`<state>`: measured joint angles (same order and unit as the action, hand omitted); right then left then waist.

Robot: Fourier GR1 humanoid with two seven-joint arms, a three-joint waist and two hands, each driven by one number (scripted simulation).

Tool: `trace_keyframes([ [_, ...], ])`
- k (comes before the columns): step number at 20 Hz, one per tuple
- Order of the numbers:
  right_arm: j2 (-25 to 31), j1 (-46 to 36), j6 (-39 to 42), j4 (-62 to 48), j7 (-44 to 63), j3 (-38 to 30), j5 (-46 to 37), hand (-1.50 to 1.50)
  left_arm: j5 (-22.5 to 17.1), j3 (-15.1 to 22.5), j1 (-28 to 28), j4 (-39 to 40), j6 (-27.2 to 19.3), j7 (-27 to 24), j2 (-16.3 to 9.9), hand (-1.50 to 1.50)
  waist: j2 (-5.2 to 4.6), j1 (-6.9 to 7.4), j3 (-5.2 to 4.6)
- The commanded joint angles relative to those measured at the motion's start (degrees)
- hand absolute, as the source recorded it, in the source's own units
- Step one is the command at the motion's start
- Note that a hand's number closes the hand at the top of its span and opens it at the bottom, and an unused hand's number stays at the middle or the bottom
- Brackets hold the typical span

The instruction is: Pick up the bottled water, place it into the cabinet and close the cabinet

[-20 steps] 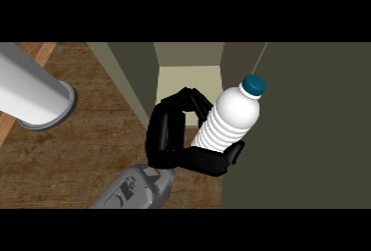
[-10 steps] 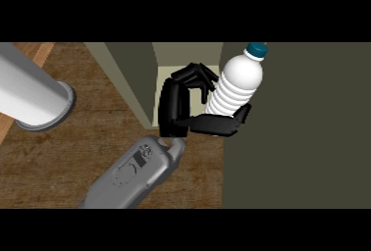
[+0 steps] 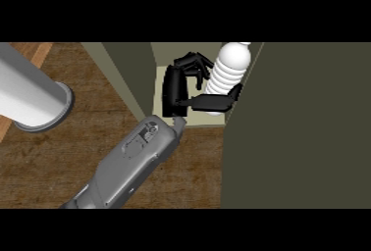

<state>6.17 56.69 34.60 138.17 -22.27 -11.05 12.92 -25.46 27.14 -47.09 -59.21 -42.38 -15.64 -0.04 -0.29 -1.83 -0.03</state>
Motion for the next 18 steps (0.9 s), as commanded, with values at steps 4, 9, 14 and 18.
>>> trace_keyframes([
  [4,-1.3,1.2,1.3,4.1,2.4,0.7,5.2,-1.5,-4.1,-4.6,-4.0,10.5,2.2,-4.6,0.0,1.5,-0.08,-0.49,-0.01],
  [9,2.7,0.0,1.9,3.8,4.2,-3.6,11.4,-1.5,-7.5,-7.9,-4.8,16.6,3.9,-10.8,0.0,1.5,-0.46,-0.75,-0.04],
  [14,1.8,-1.7,2.5,0.7,1.5,-4.0,8.7,-1.5,-6.0,-11.1,-9.6,27.7,7.2,-15.1,-0.4,1.5,-0.52,-1.03,0.0],
  [18,1.5,-2.1,1.3,2.8,4.0,-2.1,8.6,-1.5,-1.5,-7.7,-14.8,34.1,4.7,-13.9,-0.2,1.5,-0.81,-1.27,0.0],
])
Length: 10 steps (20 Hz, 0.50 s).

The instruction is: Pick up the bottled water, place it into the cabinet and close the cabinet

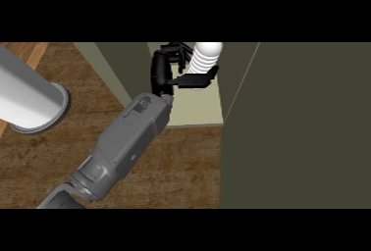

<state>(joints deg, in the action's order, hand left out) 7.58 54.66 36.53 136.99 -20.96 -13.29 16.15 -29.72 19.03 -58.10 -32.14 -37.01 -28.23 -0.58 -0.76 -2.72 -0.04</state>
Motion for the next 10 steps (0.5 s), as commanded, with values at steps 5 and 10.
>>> trace_keyframes([
  [5,-1.2,1.9,1.8,2.9,-0.6,0.1,4.5,-1.5,3.2,-1.6,-9.3,14.4,1.4,0.3,-0.5,-1.5,-0.18,-1.37,0.02],
  [10,-0.2,-1.3,-0.5,5.3,3.6,2.0,4.6,-1.5,3.3,-1.7,-9.1,17.6,1.4,-1.8,0.5,-1.5,-0.55,-0.89,-0.03],
])
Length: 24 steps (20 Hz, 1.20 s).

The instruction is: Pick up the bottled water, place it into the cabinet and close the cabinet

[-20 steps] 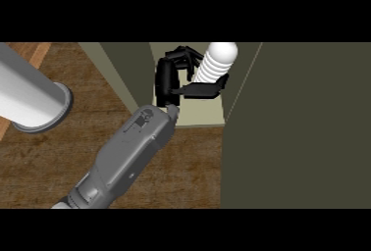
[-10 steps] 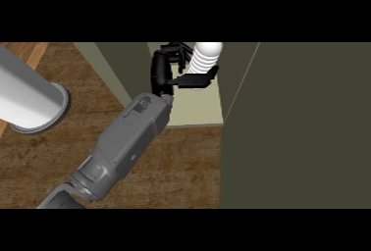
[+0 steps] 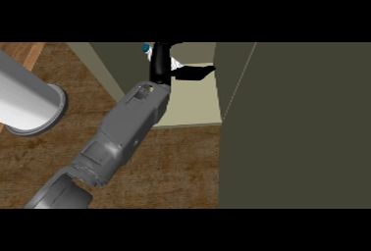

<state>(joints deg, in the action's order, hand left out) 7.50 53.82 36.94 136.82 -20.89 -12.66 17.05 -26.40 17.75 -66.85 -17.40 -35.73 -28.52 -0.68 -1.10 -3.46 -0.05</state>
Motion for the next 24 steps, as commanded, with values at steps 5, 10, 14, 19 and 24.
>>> trace_keyframes([
  [5,2.2,-0.6,-0.4,4.0,3.2,-2.8,7.9,-1.5,-1.2,-4.1,-2.3,4.1,4.1,-3.3,0.1,-1.5,0.02,0.35,-0.01],
  [10,-0.6,0.0,-1.2,5.1,3.5,-0.3,4.1,-1.5,-2.8,-5.3,-3.4,-0.4,8.1,-4.8,0.7,-1.5,0.65,1.06,-0.01],
  [14,-0.7,-0.3,-0.8,5.3,3.4,-0.4,3.2,-1.5,-5.6,-6.1,0.8,-3.8,14.2,-6.9,0.7,-1.5,0.84,1.31,-0.01],
  [19,1.0,-2.3,-2.8,7.1,7.6,-1.2,7.0,-1.5,-7.0,-1.8,3.2,-10.6,14.6,-3.4,0.7,-1.5,1.13,2.27,0.0],
  [24,-2.9,1.3,-2.3,8.6,6.8,3.8,1.6,-1.5,-9.2,5.6,11.5,-23.6,10.2,0.7,0.7,-1.5,1.96,3.01,-0.01],
])
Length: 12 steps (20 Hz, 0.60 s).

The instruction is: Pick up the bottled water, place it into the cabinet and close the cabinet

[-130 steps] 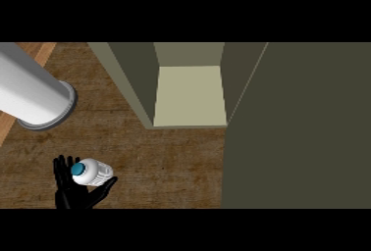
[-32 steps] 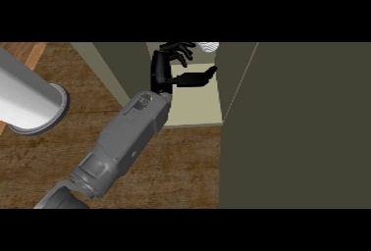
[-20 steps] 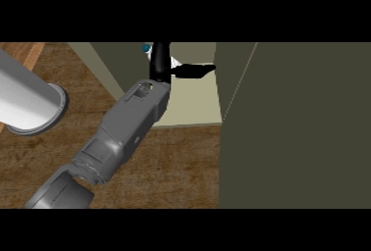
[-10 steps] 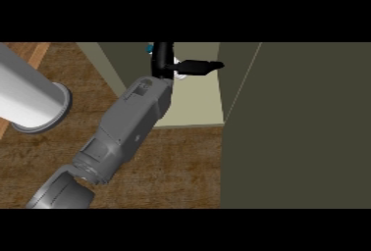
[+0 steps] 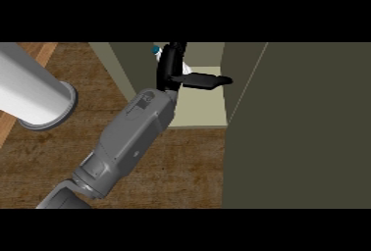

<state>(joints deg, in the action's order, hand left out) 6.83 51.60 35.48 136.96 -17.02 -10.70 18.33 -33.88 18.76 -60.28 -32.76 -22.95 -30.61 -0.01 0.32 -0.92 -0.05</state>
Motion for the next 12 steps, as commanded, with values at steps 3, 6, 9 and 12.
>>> trace_keyframes([
  [3,0.3,0.5,-2.0,7.7,4.1,-0.6,3.0,-1.5,-0.3,4.7,12.1,-13.3,1.0,1.1,-0.2,-1.5,0.28,2.1,-0.02],
  [6,0.2,1.4,-3.2,9.7,6.0,-0.3,3.9,-1.5,-0.6,8.0,15.8,-22.8,-4.0,3.7,0.0,-1.5,0.28,1.87,-0.02],
  [9,-1.1,1.5,-2.7,8.5,5.0,2.2,2.0,-1.5,0.5,10.8,23.8,-32.1,-2.7,4.8,-2.1,-1.5,0.45,2.34,-0.02],
  [12,-1.6,-1.8,-4.7,7.7,5.7,3.3,-0.8,-1.5,2.6,14.0,27.4,-39.1,-6.9,8.4,-2.2,-1.5,0.29,1.96,0.02],
])
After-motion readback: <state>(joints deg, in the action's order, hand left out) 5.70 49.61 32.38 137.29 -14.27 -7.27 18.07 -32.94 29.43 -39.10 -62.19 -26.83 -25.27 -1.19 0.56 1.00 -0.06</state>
